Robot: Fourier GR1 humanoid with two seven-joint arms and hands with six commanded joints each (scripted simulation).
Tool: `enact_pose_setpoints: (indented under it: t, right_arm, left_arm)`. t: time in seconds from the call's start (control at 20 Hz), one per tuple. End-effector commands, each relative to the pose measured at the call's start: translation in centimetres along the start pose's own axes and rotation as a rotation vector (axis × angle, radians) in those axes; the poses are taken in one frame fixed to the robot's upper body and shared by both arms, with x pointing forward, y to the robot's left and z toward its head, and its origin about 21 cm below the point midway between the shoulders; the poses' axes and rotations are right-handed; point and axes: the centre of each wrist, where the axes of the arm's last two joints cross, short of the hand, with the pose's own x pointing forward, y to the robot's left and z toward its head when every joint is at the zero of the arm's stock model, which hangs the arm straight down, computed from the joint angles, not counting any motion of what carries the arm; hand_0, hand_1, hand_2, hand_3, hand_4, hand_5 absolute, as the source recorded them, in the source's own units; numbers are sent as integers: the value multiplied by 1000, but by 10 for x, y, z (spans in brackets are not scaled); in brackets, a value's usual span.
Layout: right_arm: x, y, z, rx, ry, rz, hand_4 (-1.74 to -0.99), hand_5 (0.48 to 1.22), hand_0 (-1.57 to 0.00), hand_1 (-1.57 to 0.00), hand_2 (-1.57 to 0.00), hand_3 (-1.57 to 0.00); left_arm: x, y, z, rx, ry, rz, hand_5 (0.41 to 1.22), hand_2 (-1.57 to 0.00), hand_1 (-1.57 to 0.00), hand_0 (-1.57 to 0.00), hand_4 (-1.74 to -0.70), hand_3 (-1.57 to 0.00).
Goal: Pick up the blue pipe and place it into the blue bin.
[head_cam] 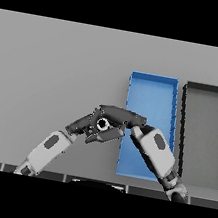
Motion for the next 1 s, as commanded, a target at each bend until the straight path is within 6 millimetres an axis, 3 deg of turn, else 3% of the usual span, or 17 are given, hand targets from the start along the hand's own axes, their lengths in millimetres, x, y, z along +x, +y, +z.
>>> enact_pose_setpoints:
  t: [0.0,0.15,0.35,0.55,0.7,0.95]
  right_arm:
    - [-1,1,1,-8,15,14,-1483,1195,-1551,-1551,-1552,-1547]
    - [5,-1,1,-19,37,16,-1486,1208,-1561,-1561,-1561,-1559]
    - [4,1,-1,-23,42,18,-1488,1216,-1567,-1567,-1567,-1566]
    - [5,-2,0,-43,56,31,-1487,1219,-1569,-1569,-1569,-1569]
    - [3,-2,0,-50,26,16,-1488,1220,-1570,-1570,-1570,-1570]
    - [19,-13,-1,-49,-21,-223,-1491,1221,-1571,-1571,-1571,-1571]
  left_arm:
    - [-1,3,0,-5,27,-18,1221,-950,-991,-1045,-1426,-963]
    - [0,6,1,-53,17,-59,1221,-486,-507,-535,-1144,-492]
    - [-3,7,-1,-31,38,-115,899,-198,-207,-218,-923,-201]
    - [-4,5,-1,-10,56,-60,697,-81,-84,-89,-871,-82]
    - [-11,7,3,15,123,-17,639,-41,-43,-45,-889,-41]
    - [-8,0,6,12,172,-4,543,-13,-13,-14,-913,-13]
